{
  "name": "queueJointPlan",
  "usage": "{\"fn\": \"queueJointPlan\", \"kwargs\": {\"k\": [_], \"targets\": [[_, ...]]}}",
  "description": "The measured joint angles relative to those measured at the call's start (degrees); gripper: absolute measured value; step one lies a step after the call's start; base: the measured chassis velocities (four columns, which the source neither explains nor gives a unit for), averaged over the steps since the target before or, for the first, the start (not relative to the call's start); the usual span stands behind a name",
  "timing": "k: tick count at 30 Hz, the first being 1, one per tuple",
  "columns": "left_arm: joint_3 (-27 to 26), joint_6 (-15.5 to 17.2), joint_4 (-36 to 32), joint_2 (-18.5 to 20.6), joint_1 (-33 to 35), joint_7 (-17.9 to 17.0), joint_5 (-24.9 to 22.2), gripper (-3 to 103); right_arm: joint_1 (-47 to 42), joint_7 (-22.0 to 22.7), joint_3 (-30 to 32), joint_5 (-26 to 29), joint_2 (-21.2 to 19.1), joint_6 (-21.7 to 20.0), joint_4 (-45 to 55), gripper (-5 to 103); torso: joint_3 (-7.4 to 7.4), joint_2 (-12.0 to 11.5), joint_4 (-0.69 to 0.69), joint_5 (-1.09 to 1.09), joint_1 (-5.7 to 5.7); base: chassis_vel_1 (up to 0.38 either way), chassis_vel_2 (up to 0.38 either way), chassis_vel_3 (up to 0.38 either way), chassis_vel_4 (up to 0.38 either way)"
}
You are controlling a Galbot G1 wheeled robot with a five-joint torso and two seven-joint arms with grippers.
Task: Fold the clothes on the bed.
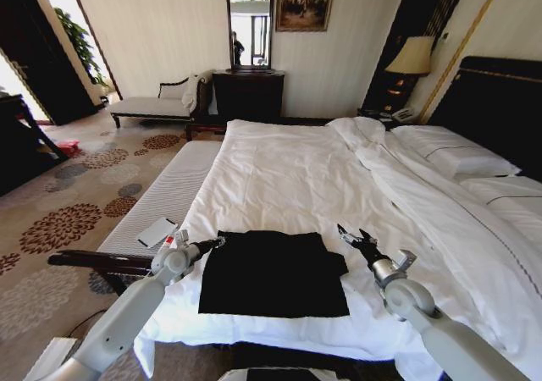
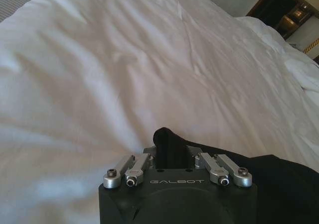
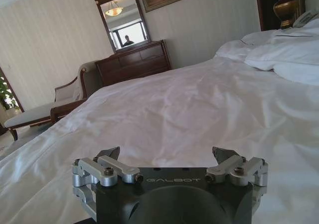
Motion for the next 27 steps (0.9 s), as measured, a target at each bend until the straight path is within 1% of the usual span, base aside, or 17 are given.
{"fn": "queueJointPlan", "kwargs": {"k": [1, 4, 5, 6, 7, 9, 14, 19, 21, 22, 25, 27], "targets": [[-0.13, -0.1, 0.08, 0.0, -0.03, 0.01, 0.01, 32, 0.12, 0.06, -0.16, -0.02, 0.12, -0.04, -0.1, 100, 0.0, 0.0, 0.0, 0.0, 0.0, 0.0, 0.0, 0.0, 0.0], [-0.51, -0.52, 0.48, -0.09, -0.12, 0.04, 0.18, 16, 1.45, 0.76, -1.71, -0.16, 0.83, -0.77, -0.92, 100, 0.0, 0.0, 0.0, 0.0, 0.0, 0.0, 0.0, 0.0, 0.0], [-0.51, -0.52, 0.48, -0.09, -0.12, 0.04, 0.18, 16, 1.45, 0.76, -1.71, -0.16, 0.83, -0.77, -0.92, 100, 0.0, 0.0, 0.0, 0.0, 0.0, 0.0, 0.0, 0.0, 0.0], [-0.53, -0.55, 0.54, -0.16, -0.11, 0.06, 0.24, 10, 2.04, 1.13, -2.31, -0.25, 1.01, -1.17, -1.26, 100, 0.0, 0.0, 0.0, 0.0, 0.0, 0.0, 0.0, 0.0, 0.0], [-0.53, -0.56, 0.56, -0.26, -0.07, 0.08, 0.3, 10, 2.63, 1.47, -2.84, -0.34, 1.14, -1.45, -1.62, 100, 0.0, 0.0, 0.0, 0.01, 0.0, 0.0, 0.0, 0.0, 0.0], [-0.55, -0.58, 0.62, -0.67, 0.12, 0.08, 0.5, 2, 4.42, 2.31, -4.13, -0.5, 1.41, -1.91, -2.6, 100, 0.0, 0.0, 0.02, 0.0, 0.0, 0.0, 0.0, 0.0, 0.0], [-1.11, -0.87, 0.77, -1.03, 0.19, 0.09, 0.73, 1, 6.35, 2.92, -5.1, -0.38, 1.19, -2.25, -3.29, 100, 0.0, 0.0, 0.01, 0.0, 0.0, 0.0, 0.0, 0.0, 0.0], [-2.28, -1.23, 1.54, -0.89, -0.61, 0.11, 0.46, 1, 8.93, 2.44, -6.75, -0.19, 0.7, -2.67, -4.5, 100, 0.0, 0.0, -0.01, 0.0, 0.0, 0.0, 0.0, 0.0, 0.0], [-2.53, -1.43, 2.0, -0.52, -1.15, 0.12, 0.37, 1, 11.84, 1.99, -8.73, 1.78, 0.41, -4.81, -5.79, 100, 0.0, 0.0, 0.01, 0.0, 0.0, 0.0, 0.0, 0.0, 0.0], [-2.53, -1.43, 2.0, -0.52, -1.15, 0.12, 0.37, 1, 11.84, 1.99, -8.73, 1.78, 0.41, -4.81, -5.79, 100, 0.0, 0.0, 0.01, 0.0, 0.0, 0.0, 0.0, 0.0, 0.0], [-2.78, -1.47, 2.04, -0.38, -1.38, 0.11, 0.39, 1, 15.52, 1.79, -11.94, 6.22, 0.24, -9.3, -7.37, 100, 0.0, 0.0, 0.01, -0.01, 0.0, 0.0, 0.0, 0.0, 0.0], [-2.88, -1.48, 1.97, -0.26, -1.38, 0.08, 0.36, 1, 16.14, 1.56, -12.6, 6.94, 0.24, -10.02, -7.73, 100, 0.0, 0.0, 0.0, -0.01, 0.0, 0.0, 0.0, 0.0, 0.0]]}}
